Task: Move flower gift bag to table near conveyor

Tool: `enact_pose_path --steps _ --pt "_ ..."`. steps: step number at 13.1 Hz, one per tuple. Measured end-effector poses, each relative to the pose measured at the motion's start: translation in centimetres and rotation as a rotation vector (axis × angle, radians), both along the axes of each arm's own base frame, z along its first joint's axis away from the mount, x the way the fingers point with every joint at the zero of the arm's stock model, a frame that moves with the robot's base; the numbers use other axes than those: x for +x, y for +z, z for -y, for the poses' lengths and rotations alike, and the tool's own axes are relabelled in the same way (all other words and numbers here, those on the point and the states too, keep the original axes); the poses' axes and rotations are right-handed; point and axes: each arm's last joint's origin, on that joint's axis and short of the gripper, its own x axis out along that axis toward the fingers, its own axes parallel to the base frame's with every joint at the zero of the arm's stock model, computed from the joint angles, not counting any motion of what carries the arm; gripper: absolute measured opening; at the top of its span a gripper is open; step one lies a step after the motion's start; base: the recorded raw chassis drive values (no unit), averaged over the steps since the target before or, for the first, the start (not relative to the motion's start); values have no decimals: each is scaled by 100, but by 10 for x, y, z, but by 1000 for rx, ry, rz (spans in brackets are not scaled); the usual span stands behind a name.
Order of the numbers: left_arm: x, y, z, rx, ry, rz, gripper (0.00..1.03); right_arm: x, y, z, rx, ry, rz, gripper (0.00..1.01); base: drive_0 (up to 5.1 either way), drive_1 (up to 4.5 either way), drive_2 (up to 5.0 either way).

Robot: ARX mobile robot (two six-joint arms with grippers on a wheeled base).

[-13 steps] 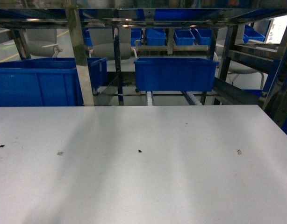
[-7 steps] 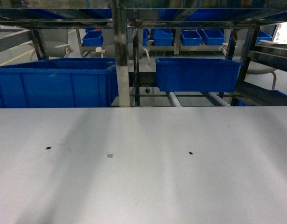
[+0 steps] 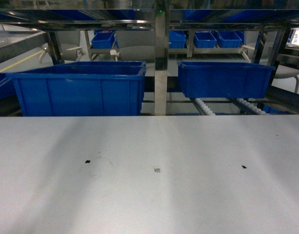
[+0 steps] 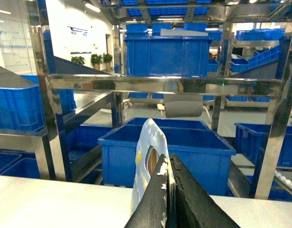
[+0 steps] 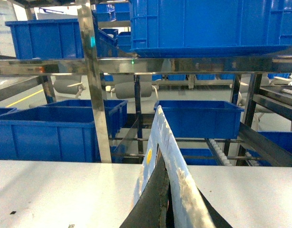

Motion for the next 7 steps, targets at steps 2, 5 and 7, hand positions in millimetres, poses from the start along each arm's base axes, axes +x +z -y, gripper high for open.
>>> enact_pose_path --steps 2,5,7 --pt "0 0 0 1 -5 -1 2 0 0 0 0 -1 1 2 0 0 0" --pt "0 0 0 1 -5 -3 2 -1 1 0 1 -1 5 2 0 0 0" --pt "0 -1 0 1 -5 -6 2 -1 1 0 1 -1 6 2 0 0 0"
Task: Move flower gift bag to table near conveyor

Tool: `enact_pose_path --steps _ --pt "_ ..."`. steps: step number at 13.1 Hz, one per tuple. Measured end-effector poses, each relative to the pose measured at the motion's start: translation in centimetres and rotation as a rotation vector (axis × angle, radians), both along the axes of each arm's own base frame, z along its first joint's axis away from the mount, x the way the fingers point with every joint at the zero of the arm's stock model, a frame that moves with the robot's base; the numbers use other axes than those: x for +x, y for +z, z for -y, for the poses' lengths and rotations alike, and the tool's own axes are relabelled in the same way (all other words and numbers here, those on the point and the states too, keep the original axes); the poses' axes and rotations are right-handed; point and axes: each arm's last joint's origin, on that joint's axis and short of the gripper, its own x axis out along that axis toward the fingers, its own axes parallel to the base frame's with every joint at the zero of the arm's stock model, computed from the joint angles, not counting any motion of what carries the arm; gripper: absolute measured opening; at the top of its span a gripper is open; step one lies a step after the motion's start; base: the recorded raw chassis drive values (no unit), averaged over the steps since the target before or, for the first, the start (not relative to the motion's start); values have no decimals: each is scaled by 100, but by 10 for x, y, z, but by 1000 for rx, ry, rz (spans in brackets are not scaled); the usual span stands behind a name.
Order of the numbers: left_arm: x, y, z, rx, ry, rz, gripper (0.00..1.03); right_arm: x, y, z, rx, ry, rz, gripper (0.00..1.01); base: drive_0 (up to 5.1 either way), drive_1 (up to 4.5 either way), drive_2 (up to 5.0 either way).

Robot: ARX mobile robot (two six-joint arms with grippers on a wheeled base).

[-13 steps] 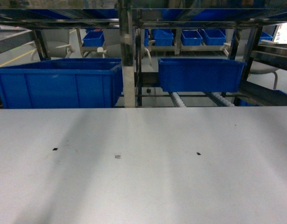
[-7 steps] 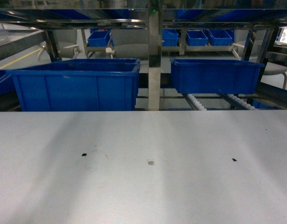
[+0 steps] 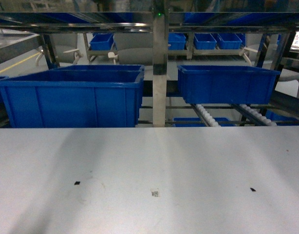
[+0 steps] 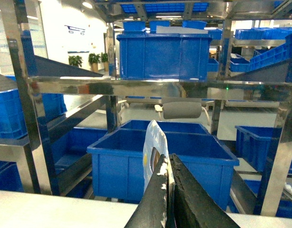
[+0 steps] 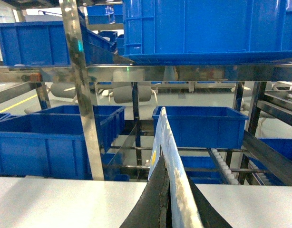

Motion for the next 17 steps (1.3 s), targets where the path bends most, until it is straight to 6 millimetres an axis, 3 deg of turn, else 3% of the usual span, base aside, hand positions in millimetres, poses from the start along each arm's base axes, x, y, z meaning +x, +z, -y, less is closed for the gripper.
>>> enact_pose_path --steps 8,12,17 --pt "0 -1 0 0 0 -1 2 5 -7 -3 -29 41 18 2 0 0 0" --pt "0 -1 0 1 0 -1 2 29 -28 -10 -72 112 17 2 0 0 0" --pt "0 -1 0 0 0 -2 2 77 -65 0 -122 130 -56 2 0 0 0"
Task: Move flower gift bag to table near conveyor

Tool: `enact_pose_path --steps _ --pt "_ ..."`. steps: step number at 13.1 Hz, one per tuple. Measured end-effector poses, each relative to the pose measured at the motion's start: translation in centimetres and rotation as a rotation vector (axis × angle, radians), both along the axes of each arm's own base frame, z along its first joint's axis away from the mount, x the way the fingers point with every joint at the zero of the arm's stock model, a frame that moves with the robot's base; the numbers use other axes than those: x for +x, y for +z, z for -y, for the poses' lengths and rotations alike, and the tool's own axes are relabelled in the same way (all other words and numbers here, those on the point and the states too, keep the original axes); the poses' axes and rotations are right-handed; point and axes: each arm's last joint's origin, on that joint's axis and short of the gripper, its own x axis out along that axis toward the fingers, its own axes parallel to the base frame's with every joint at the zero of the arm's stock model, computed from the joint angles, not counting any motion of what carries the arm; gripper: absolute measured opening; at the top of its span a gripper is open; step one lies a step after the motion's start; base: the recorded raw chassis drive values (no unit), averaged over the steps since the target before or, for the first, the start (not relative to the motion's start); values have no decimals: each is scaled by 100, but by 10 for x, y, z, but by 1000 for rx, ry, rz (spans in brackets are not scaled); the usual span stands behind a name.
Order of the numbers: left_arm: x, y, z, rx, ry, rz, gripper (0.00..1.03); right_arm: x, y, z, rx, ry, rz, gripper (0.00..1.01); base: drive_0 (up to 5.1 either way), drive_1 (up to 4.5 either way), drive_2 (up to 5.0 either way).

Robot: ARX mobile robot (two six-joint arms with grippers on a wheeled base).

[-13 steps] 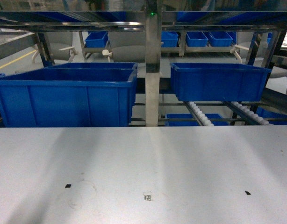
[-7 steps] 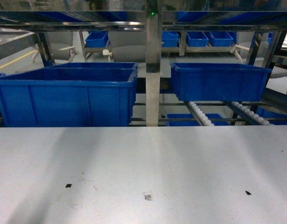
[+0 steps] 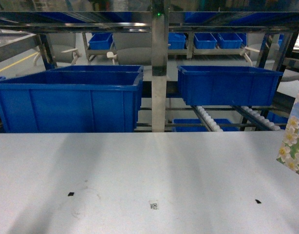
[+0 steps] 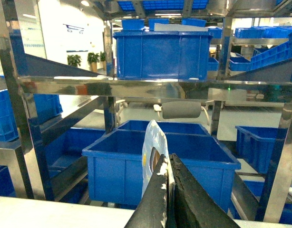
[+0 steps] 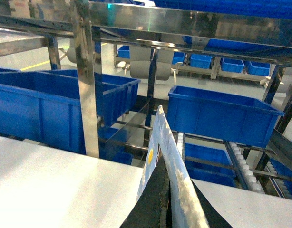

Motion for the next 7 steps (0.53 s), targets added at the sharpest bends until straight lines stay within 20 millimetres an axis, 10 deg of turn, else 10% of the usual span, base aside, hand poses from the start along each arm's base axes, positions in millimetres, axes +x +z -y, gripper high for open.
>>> enact_pose_path --steps 7 --pt "0 0 0 0 0 0 2 50 -40 2 -22 11 -115 2 0 0 0"
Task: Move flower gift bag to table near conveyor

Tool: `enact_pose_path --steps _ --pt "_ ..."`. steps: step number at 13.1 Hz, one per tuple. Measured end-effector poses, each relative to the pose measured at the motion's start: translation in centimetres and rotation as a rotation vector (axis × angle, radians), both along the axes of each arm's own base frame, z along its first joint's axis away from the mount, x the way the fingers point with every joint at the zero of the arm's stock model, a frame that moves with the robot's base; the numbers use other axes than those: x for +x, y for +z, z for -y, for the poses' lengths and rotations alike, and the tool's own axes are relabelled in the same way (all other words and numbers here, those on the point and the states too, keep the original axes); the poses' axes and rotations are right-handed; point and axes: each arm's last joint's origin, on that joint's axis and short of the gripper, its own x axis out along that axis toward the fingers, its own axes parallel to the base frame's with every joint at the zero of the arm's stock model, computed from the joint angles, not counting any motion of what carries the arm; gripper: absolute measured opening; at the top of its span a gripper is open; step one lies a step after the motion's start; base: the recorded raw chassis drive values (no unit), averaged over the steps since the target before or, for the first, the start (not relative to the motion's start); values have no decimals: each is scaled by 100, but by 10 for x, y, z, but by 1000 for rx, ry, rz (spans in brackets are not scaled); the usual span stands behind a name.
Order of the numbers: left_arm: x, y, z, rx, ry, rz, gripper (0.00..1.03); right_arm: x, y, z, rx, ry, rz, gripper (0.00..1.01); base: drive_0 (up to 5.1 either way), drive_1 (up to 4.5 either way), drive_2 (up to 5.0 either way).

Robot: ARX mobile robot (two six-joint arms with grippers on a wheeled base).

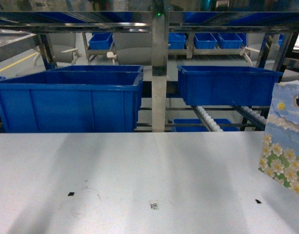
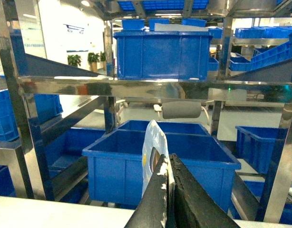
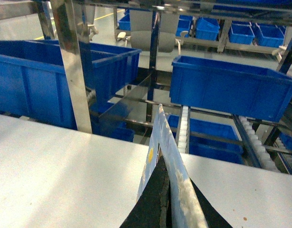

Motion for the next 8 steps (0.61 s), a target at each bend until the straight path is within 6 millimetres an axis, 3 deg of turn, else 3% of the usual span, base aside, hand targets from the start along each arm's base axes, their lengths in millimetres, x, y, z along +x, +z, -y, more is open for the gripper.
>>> enact_pose_path --steps 2,8 --pt "0 0 0 0 0 0 2 7 -14 0 1 -5 -45 2 0 0 0" --pt "0 0 0 0 0 0 2 16 -29 -11 18 -20 -91 2 0 0 0"
